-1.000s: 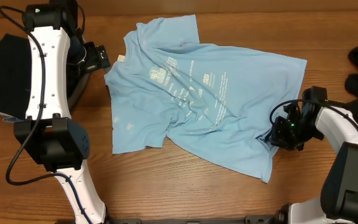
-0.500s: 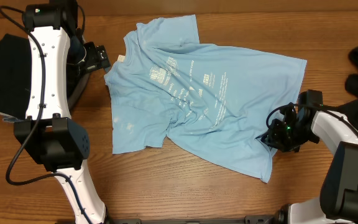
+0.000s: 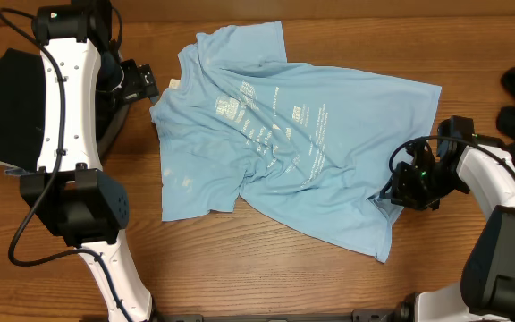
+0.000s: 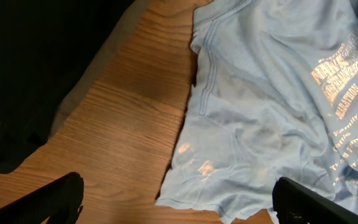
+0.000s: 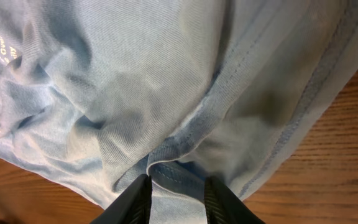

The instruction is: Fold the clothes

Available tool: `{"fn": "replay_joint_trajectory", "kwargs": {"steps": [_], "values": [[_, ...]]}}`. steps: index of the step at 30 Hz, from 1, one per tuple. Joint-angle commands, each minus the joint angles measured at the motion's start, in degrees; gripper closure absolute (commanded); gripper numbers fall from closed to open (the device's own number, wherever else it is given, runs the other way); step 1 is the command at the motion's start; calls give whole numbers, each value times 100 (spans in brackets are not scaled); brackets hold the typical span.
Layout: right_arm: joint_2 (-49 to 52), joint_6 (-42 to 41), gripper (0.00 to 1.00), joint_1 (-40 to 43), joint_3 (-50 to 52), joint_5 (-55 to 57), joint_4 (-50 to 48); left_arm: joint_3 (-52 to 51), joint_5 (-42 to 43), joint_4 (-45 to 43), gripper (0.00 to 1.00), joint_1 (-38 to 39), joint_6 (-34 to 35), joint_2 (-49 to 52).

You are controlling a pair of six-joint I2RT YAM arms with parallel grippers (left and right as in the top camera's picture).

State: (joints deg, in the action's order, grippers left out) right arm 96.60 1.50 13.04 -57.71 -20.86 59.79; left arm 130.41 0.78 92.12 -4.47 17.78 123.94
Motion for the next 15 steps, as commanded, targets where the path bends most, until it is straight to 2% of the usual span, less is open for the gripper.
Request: {"fn": "replay_joint_trajectory", "kwargs": {"steps": [1,5,15], "values": [[-46,177,68,4,-4,-107,-94,-50,-81,-2,0,72,-107,-20],[-44,175,68,-70,369,-157,-472,-50,-79,-61,0,72,-107,-20],[-44,177,65,-522,376,44,-531,-50,-79,-48,0,72,-107,-20]]}}
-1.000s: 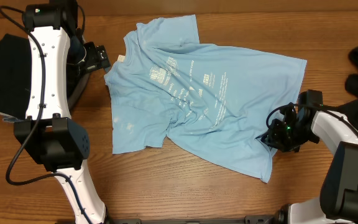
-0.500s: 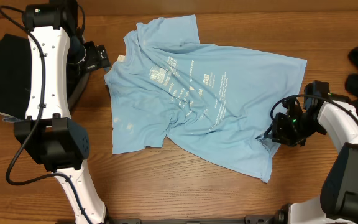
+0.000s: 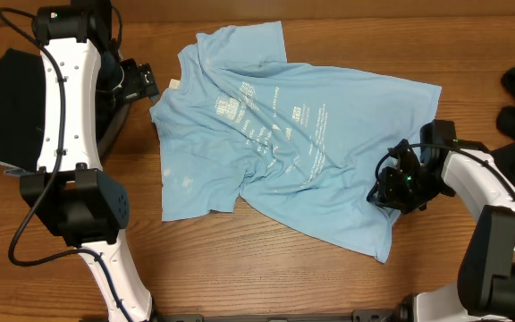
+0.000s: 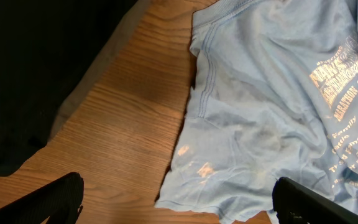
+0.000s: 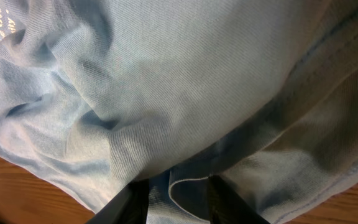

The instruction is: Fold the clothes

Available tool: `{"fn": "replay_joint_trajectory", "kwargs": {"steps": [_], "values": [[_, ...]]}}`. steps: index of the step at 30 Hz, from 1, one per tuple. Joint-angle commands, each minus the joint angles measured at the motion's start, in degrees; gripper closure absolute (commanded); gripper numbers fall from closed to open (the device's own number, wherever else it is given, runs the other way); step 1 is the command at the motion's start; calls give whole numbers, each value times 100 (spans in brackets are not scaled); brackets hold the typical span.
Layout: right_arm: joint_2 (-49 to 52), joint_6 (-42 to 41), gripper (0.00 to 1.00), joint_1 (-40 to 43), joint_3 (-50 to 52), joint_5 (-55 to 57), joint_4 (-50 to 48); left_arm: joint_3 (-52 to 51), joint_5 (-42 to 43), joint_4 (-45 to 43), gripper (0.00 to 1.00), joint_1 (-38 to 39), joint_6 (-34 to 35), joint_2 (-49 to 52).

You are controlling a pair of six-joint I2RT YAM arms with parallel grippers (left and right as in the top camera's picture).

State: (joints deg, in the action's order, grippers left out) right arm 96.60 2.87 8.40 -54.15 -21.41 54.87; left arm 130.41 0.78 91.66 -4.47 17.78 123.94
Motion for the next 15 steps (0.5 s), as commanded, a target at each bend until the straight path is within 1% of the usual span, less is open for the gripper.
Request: {"fn": "replay_joint_trajectory", "kwargs": {"steps": [1,5,7,12,15], "values": [[-44,39,65,-59,20,98,-37,-50,-79,-2,0,72,-107,-20],[-44,37,65,-59,22,144,-39,-50,-79,2,0,72,-107,-20],[-42,33,66,-59,22,188,-33,-50,-79,4,0,72,-107,-20],[-42,-17,80,-57,22,319,57,-50,-120,-2,0,72,-109,-20],[-44,-249,94,-57,22,531,98,-50,-140,-4,0,63,-109,-20]]}}
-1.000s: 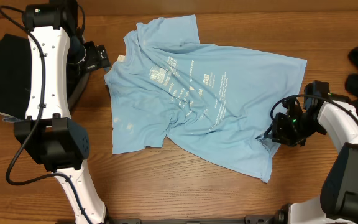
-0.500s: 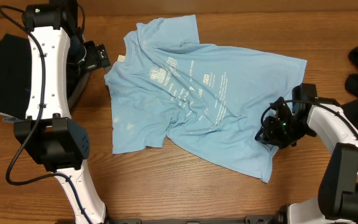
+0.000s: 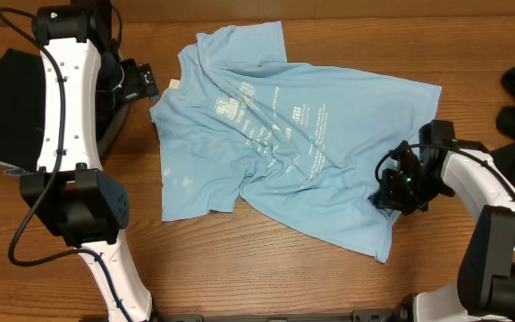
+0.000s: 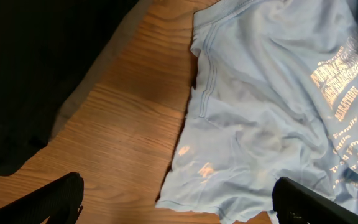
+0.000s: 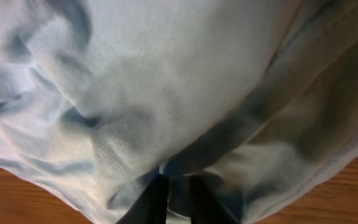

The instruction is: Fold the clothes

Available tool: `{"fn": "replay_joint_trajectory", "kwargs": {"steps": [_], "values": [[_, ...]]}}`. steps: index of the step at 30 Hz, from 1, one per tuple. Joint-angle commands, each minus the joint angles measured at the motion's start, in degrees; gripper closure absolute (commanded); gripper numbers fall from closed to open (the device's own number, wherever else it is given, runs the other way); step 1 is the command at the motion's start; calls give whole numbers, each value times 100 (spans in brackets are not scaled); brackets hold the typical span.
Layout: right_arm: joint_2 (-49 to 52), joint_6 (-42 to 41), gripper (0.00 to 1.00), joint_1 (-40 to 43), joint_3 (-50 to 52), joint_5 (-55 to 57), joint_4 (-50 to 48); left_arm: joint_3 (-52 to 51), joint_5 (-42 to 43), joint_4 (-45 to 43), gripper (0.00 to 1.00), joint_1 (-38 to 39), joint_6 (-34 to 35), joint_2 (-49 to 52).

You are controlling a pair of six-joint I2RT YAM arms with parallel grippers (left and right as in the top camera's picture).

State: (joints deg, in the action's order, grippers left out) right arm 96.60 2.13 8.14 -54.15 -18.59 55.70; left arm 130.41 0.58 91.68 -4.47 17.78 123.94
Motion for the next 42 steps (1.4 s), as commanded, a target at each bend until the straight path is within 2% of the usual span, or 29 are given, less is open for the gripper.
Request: {"fn": "replay_joint_trajectory", "kwargs": {"steps": [1,14,17,20,22,24,26,28,29,30,34,39,41,42], "values": [[-44,-214,96,-13,20,291,15,-50,-120,-7,0,63,-109,-20],[-81,-802,96,944,4,723,127,-50,-118,-31,0,63,-107,-20],[-81,-857,96,1049,9,833,186,-50,-118,-48,0,63,-107,-20],[-81,-1285,96,1054,9,1456,166,-50,-120,-46,0,61,-109,-20],[-81,-1285,96,1054,4,1392,94,-50,-120,-48,0,61,-109,-20],[-81,-1285,76,1054,-63,1294,98,-50,-122,-50,0,61,-111,-20],[-98,-1285,70,1054,-496,1108,507,-48,-120,-15,0,11,-153,-20],[-160,-1305,59,1058,-625,1047,732,-50,-118,26,0,-39,-151,-20],[-212,-1405,32,1058,-636,1034,820,-50,-118,55,0,-72,-149,-20],[-271,-1589,0,1058,-614,1038,964,-50,-107,63,0,-125,-146,-20],[-273,-1733,0,1058,-391,1032,1084,-50,-96,-2,0,-247,-37,-20],[-273,-2044,0,1058,330,415,446,-50,-98,-17,0,-273,-42,-20],[-273,-2041,9,1045,678,-133,94,-50,-98,-26,0,-275,-39,-20],[-273,-2041,9,1021,848,-236,-39,-50,-96,-48,0,-275,-37,-20]]}}
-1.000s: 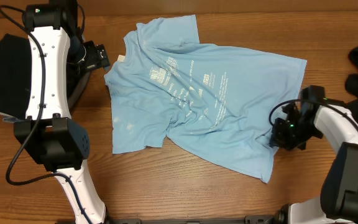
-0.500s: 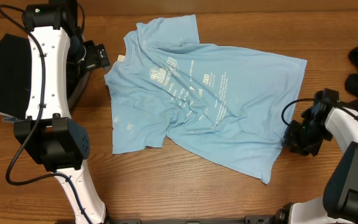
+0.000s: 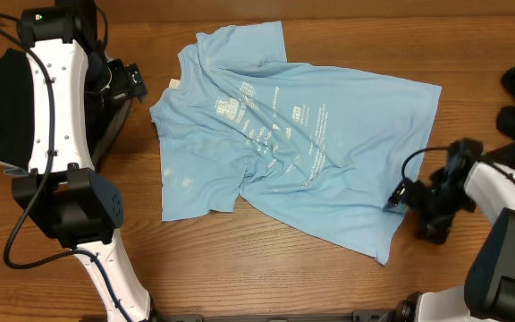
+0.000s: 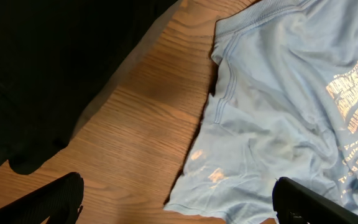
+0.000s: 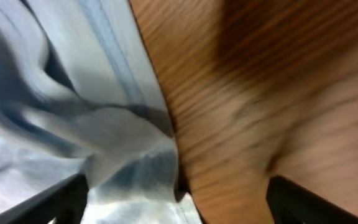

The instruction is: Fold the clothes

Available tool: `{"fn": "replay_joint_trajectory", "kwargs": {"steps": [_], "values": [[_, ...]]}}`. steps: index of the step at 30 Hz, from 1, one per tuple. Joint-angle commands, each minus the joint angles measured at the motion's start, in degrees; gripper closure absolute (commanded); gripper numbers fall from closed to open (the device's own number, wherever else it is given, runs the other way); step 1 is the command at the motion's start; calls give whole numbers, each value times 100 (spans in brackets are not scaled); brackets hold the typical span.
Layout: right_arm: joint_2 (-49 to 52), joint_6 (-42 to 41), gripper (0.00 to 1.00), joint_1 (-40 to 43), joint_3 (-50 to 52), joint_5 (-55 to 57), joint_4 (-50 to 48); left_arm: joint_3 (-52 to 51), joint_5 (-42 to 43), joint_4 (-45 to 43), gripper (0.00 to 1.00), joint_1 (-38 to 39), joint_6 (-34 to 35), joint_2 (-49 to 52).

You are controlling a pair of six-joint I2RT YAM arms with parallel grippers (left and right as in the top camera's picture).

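A light blue T-shirt [image 3: 293,143] with pale print lies crumpled, chest up, in the middle of the wooden table [image 3: 240,286]. My left gripper [image 3: 132,82] hovers open just left of the shirt's left sleeve; in the left wrist view the gripper [image 4: 178,186] stands wide open over bare wood, with the shirt [image 4: 291,106] to its right. My right gripper [image 3: 403,200] is beside the shirt's lower right hem. The blurred right wrist view shows that gripper [image 5: 178,186] wide open, with the hem [image 5: 123,143] lying loose toward its left finger.
A pile of dark clothes [image 3: 7,98] lies at the left edge, with a grey piece under it [image 4: 114,87]. More dark garments sit at the right edge. Bare wood runs along the front of the table.
My right gripper was nearly shut on a fold of the shirt's lower right hem. It is now wide open and farther right, off the fabric. My left gripper has shifted slightly left.
My right gripper first stood narrowly open around the lower right hem, then pushed deeper into the fabric, then closed on a fold. Now it has let go and sits back beside the hem. The shirt lies much as before. The left gripper stayed open by the left sleeve.
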State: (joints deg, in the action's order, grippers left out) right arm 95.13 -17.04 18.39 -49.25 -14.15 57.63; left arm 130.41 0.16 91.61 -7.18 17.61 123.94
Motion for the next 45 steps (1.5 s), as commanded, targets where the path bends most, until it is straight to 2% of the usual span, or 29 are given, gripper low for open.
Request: {"fn": "replay_joint_trajectory", "kwargs": {"steps": [1,4,6,7,10,12,14,17,19,22,25,30,37,38,39,41,42,45], "values": [[-127,-125,9,-46,520,-693,-367,-50,-57,-59,0,-4,26,-20],[-127,-153,10,-184,1010,-713,-861,-52,-55,-109,0,-4,90,-20],[-127,-199,14,-216,1241,-811,-1163,-63,-52,-114,0,-4,197,-4],[-127,-214,20,-227,1318,-826,-1296,-66,0,-94,0,-4,219,17],[-127,-210,48,-227,1405,-929,-1585,-313,269,-37,0,-2,184,105],[-127,-205,54,-227,1405,-933,-1700,-601,428,-26,0,-4,85,105],[-127,-76,59,-227,1405,-931,-1904,-966,859,-17,0,-2,-101,105],[-127,-55,71,-227,1405,-861,-2129,-1508,1633,-7,0,26,-525,105],[-127,-55,78,-227,1405,-708,-2214,-1827,1746,-2,5,96,-544,105],[-127,-55,81,-227,1405,-531,-2291,-2179,1722,0,15,358,-706,105],[-127,-52,81,-227,1403,-520,-2293,-2439,1471,-76,12,706,-708,105],[-127,76,82,-227,1381,-520,-2269,-3161,796,-525,10,1143,-120,105],[-127,96,83,-227,1381,-520,-2288,-4199,74,-1078,13,1156,350,105],[-127,96,85,-227,1370,-518,-2286,-4332,70,-1161,17,1156,348,105],[-127,96,89,-225,1349,-514,-2280,-4503,74,-1255,27,1156,345,105],[-127,92,96,-221,1246,-404,-2186,-4791,63,-1432,91,1161,341,105],[-127,90,96,-219,1132,-315,-2048,-4942,11,-1523,96,1161,341,105],[-127,72,96,-190,568,-195,-1502,-5261,-894,-1593,96,1158,702,105]]}}
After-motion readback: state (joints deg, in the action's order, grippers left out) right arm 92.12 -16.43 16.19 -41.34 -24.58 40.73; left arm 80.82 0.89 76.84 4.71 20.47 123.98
